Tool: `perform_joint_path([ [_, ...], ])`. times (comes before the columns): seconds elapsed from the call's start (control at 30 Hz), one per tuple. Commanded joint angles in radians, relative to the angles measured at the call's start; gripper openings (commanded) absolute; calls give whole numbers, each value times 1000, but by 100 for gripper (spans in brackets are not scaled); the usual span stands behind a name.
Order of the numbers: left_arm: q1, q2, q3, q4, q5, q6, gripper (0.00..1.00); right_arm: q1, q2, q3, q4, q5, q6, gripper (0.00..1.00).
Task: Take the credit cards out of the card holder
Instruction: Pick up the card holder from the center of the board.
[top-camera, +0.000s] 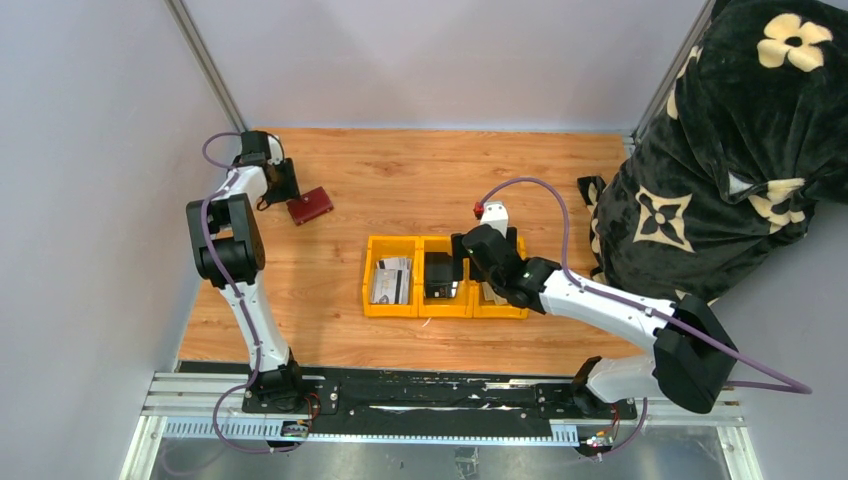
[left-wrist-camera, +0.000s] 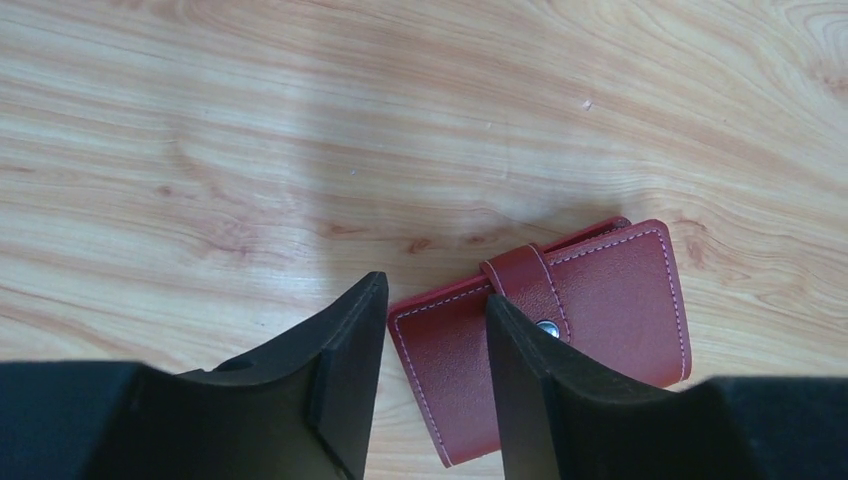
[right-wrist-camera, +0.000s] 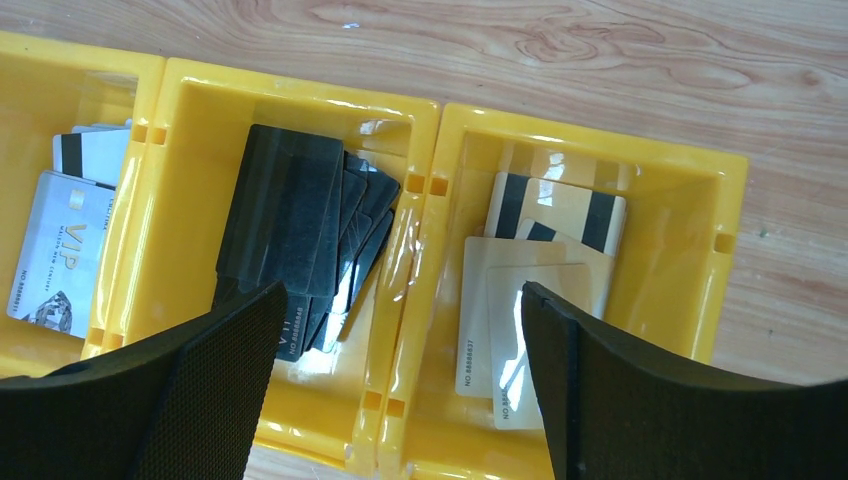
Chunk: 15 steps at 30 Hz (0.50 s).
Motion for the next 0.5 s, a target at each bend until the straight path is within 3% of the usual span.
perform_joint_path([
  [0.0, 9, 21, 1, -49, 62, -14, 51, 14, -47, -28, -49, 31, 25, 90],
  [0.2, 30, 8, -5, -72, 155, -50, 69, 15, -75, -41, -62, 24, 37, 91],
  [0.33, 62, -12, -25, -62, 247, -91, 69, 15, -77, -40, -67, 18, 39, 91],
  [0.47, 65, -22, -36, -52, 269, -88, 60, 14, -72, -41, -67, 4, 49, 91],
])
